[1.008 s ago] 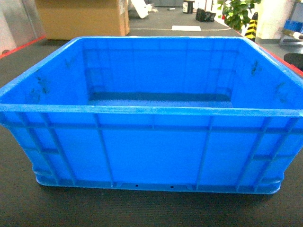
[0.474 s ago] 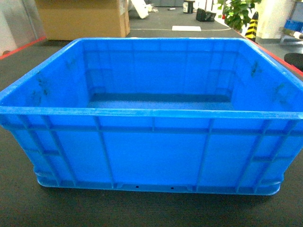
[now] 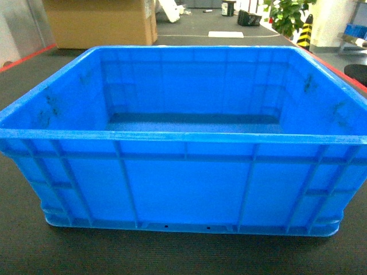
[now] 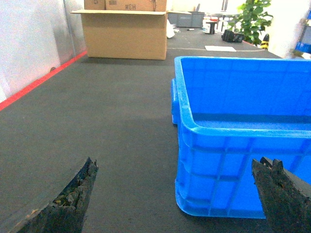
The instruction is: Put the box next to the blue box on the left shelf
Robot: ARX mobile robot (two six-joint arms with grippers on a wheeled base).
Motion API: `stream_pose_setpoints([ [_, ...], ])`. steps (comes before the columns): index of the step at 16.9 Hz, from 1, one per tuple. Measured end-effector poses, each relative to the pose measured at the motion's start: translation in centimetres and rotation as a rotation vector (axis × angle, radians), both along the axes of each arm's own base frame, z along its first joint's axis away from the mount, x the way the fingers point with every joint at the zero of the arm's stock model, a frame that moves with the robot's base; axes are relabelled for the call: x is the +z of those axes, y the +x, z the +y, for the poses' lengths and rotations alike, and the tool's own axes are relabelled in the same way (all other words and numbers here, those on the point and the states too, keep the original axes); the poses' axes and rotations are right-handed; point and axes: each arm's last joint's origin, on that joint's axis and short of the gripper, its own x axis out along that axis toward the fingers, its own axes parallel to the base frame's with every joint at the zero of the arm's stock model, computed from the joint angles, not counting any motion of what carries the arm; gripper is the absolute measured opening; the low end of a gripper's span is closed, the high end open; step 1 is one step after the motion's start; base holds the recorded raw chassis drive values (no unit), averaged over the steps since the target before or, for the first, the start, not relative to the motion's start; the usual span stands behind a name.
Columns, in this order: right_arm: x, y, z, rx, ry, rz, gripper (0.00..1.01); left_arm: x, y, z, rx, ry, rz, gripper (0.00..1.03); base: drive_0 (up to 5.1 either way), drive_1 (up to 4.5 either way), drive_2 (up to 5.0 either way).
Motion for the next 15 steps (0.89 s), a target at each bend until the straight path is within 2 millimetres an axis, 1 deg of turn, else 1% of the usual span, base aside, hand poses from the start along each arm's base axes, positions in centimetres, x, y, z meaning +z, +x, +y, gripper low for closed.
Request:
stream_pose_setpoints([
  [15, 0.00, 0.00, 0.00, 0.000, 0.000, 0.000, 0.98, 0.00, 0.00, 0.00, 0.000, 0.000, 0.000, 0.98, 0.0, 0.00, 0.0],
])
